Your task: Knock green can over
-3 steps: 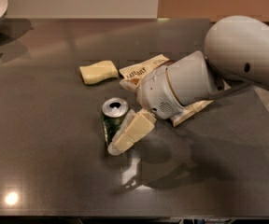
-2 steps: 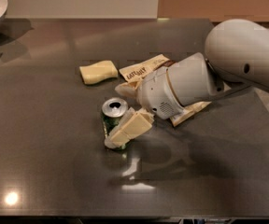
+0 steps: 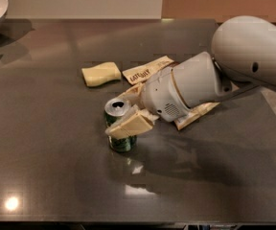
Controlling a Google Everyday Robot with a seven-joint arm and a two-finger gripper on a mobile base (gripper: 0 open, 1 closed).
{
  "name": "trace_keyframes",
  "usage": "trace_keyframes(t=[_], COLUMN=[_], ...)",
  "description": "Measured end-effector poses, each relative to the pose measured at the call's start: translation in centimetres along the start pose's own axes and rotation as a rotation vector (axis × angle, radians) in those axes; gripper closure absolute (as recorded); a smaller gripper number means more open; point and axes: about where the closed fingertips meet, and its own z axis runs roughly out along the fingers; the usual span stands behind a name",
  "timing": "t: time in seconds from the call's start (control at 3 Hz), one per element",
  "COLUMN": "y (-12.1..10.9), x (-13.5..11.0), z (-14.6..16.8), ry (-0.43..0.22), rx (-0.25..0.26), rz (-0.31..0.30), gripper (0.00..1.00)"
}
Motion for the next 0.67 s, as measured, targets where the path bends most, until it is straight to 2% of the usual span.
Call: trace_keyframes(t=[0.33,0.67], y=[-0.3,-1.3], x=[-0.8,-1.2], z=[-1.1,-2.7], ry=[0.066,0.194], rx=[0.006,0.018], rz=[-0.011,-0.030], gripper=[0.87,1.00])
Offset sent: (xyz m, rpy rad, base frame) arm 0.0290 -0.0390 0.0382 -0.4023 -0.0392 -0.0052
